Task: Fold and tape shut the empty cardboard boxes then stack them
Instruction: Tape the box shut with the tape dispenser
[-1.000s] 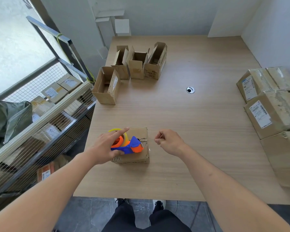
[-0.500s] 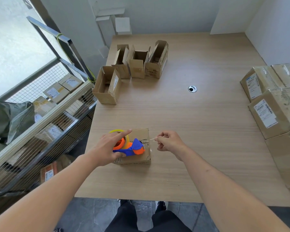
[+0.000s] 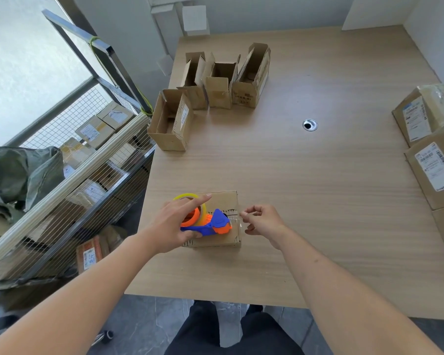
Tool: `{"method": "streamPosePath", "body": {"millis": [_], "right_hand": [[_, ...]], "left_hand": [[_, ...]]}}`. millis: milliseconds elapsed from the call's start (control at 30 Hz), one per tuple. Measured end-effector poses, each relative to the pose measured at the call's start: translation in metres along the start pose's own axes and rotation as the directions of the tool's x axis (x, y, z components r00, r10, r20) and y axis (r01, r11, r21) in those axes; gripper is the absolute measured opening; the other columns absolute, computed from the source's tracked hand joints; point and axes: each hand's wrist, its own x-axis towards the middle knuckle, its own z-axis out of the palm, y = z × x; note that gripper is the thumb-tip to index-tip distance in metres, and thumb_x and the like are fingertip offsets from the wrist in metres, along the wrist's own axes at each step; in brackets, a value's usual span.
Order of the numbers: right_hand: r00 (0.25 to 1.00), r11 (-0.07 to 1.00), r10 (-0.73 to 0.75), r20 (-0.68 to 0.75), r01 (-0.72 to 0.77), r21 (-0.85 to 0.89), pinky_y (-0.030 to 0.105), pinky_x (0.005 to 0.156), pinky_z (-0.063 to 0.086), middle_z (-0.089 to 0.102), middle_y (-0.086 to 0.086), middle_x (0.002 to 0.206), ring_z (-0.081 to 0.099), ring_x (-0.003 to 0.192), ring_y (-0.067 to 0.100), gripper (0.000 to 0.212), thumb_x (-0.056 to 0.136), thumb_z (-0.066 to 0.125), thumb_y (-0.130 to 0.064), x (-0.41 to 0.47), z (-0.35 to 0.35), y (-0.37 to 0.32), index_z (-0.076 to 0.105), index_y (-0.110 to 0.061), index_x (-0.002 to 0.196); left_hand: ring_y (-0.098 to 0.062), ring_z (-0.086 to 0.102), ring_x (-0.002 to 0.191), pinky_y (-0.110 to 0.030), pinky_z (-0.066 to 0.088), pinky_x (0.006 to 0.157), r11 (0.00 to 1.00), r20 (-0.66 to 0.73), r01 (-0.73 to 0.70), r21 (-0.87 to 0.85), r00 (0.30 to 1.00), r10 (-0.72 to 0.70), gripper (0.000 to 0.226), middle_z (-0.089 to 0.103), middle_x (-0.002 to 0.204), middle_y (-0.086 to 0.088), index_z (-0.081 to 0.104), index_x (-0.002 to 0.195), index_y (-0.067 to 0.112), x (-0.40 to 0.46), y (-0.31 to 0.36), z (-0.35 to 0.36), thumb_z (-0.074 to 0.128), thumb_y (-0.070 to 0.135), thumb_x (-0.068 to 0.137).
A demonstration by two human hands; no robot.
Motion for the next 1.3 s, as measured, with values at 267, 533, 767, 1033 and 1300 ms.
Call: {"method": "streamPosePath", "body": {"millis": [267,533,767,1033,1300], "right_hand": [[0.999,0.994,0.021,-0.05,-0.016,0.107,0.041,0.071,0.065,0.05,0.006,0.097,0.056,0.087,0.019,0.071,0.092,0.074,-0.041,-0.005,0.013,0.025,0.028,-0.048,0.145],[0.965,0.962,-0.248,-0.082,0.255,0.092,0.036,0.113,0.044,0.052,-0.001,0.146,0.055,0.128,0.01,0.039,0.102,0.05,-0.037,-0.002,0.041,0.003,0.053,-0.047,0.14],[0.921,0.917,-0.386,-0.054,0.389,0.089,0.024,0.111,0.042,0.042,-0.006,0.156,0.049,0.13,0.01,0.05,0.107,0.05,-0.036,-0.001,0.052,0.015,0.036,-0.042,0.155],[0.921,0.926,-0.373,-0.107,0.377,0.01,0.015,0.088,0.045,0.061,-0.017,0.115,0.059,0.097,-0.002,0.045,0.107,0.048,-0.02,0.001,0.057,0.017,0.046,-0.041,0.148],[0.884,0.901,-0.433,-0.173,0.42,-0.107,0.038,0.105,0.05,0.059,-0.019,0.139,0.066,0.105,0.006,0.039,0.105,0.054,-0.036,0.0,0.06,0.017,0.05,-0.054,0.139]], "left_hand": [[0.007,0.037,0.104,-0.03,0.031,0.097,1.0,0.025,-0.004,0.014,1.0,0.004,0.095,0.043,0.11,0.034,0.026,0.158,0.044,0.002,-0.001,-0.001,0.083,0.036,0.082],[0.004,0.041,0.107,-0.039,0.039,0.101,0.999,0.009,-0.036,-0.031,0.999,0.037,0.095,0.044,0.111,0.037,0.028,0.156,0.046,0.003,-0.004,0.001,0.084,0.039,0.08],[-0.006,0.04,0.092,-0.035,0.038,0.087,0.994,0.081,-0.111,0.011,0.991,0.11,0.097,0.051,0.101,0.013,0.015,0.158,0.052,0.012,-0.004,-0.008,0.078,0.047,0.085],[-0.021,0.051,0.076,-0.043,0.048,0.08,0.96,0.352,-0.23,0.161,0.922,0.162,0.052,0.049,0.088,-0.002,0.007,0.144,0.077,0.026,0.007,-0.057,0.034,0.053,0.106],[0.004,0.038,0.138,-0.027,0.029,0.114,0.988,0.513,-0.06,-0.144,0.849,0.126,0.052,0.039,0.151,0.036,0.033,0.145,0.067,0.009,-0.027,-0.094,0.039,0.028,0.111]]}}
